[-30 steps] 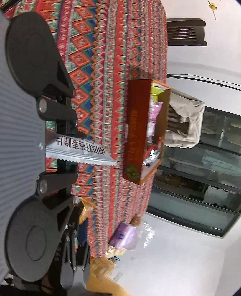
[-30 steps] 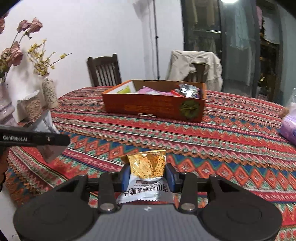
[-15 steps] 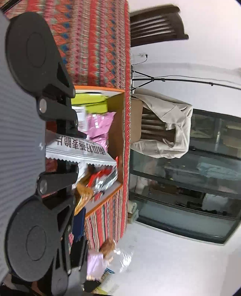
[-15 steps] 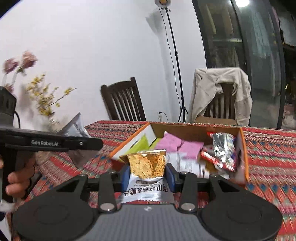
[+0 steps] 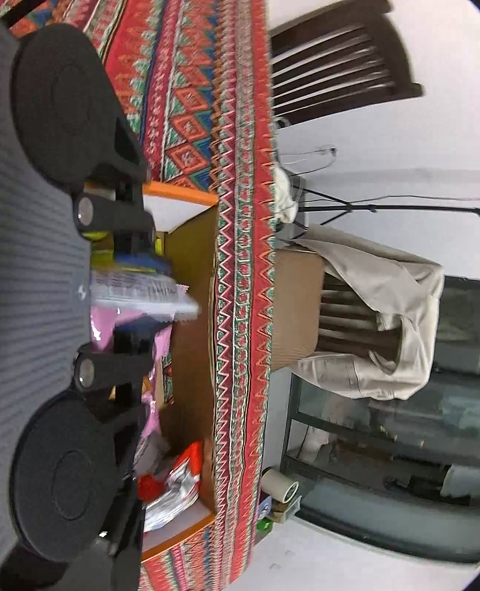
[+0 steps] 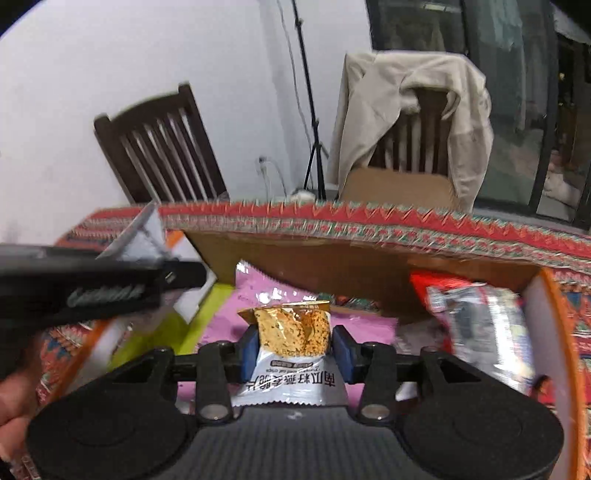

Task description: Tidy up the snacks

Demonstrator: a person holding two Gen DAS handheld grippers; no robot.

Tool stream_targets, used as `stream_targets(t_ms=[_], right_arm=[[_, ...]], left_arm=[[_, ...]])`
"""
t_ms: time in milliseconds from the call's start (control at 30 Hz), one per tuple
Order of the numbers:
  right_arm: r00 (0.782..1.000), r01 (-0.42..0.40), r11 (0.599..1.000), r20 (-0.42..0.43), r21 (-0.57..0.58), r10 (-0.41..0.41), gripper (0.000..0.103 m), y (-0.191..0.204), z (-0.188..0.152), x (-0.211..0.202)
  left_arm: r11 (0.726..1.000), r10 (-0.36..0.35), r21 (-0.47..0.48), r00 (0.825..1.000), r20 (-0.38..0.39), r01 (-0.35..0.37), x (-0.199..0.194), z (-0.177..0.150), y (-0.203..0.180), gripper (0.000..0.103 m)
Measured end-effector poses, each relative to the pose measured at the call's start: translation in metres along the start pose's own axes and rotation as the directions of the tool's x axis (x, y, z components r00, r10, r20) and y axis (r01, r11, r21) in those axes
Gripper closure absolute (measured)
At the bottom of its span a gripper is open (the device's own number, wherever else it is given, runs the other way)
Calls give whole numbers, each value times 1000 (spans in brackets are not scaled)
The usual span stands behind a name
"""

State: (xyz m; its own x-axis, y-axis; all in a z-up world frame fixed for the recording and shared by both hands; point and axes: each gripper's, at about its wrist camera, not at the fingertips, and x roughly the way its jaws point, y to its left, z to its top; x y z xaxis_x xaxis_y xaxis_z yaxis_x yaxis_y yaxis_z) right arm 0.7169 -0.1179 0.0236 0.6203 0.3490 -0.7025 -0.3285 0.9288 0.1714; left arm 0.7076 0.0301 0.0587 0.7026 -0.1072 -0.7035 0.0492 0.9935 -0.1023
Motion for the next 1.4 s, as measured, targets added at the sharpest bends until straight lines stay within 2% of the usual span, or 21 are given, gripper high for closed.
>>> stream_targets(t_ms=[33,100,133,233,300,433,533,633,733,767,833,900,933,1000,1200,1267,1400], right_arm=[[1000,4,1000,-6,-14,-4,60,3,0,2],[1000,-1,998,6,-57,1,41,10,1,-1],[1000,0,997,9,-76,0,38,13,0,-3],[1000,23,992,10,-121,-22,36,20,-2,-5],[1000,21,993,10,-116,-20,36,21,-2,-7],[1000,19,992,9,-121,-18,34,20,-2,-16],[999,47,989,28,-140,-43,33,22,1,-40],[998,51,991,53,-125,-45,32,19,10,-75],[995,56,993,85,-105,-48,29,14,14,-120],[994,70,992,96,-104,-60,29,12,14,-135],[989,102,989,116,-108,-89,27,9,11,-167],[984,137,985,130,-109,-122,21,4,6,-200],[981,153,982,137,-107,-138,20,0,2,-215],[976,176,980,149,-91,-161,18,-9,-7,-246],[967,175,984,186,7,-174,16,-30,-47,-332],[961,187,982,204,16,-187,12,-29,-62,-353],[949,196,980,248,27,-197,10,-16,-101,-388]], left_arm=[[1000,-3,-12,1000,-2,3,4,0,1,59],[1000,-9,-14,1000,-7,9,11,0,4,59],[1000,-13,-18,1000,-8,12,10,-1,6,59],[1000,-16,-20,1000,-9,16,5,-3,11,58],[999,-30,-11,1000,-3,30,-6,-1,11,52],[999,-30,15,999,45,29,-46,5,10,37],[999,-26,26,996,84,24,-81,13,8,36],[1000,-22,19,995,100,20,-116,19,7,33],[999,-41,12,994,104,40,-156,14,5,21],[999,-46,12,994,102,44,-170,11,4,17],[999,-39,21,994,106,37,-196,4,1,16],[999,-26,38,993,116,22,-223,-6,-3,14],[999,-17,43,992,122,12,-238,-11,-4,10],[999,-2,49,989,146,-6,-266,-25,-8,4],[998,-14,58,980,200,3,-338,-70,-19,1],[998,-8,60,972,235,-6,-360,-89,-24,0],[998,-9,58,953,304,-9,-400,-133,-32,0]])
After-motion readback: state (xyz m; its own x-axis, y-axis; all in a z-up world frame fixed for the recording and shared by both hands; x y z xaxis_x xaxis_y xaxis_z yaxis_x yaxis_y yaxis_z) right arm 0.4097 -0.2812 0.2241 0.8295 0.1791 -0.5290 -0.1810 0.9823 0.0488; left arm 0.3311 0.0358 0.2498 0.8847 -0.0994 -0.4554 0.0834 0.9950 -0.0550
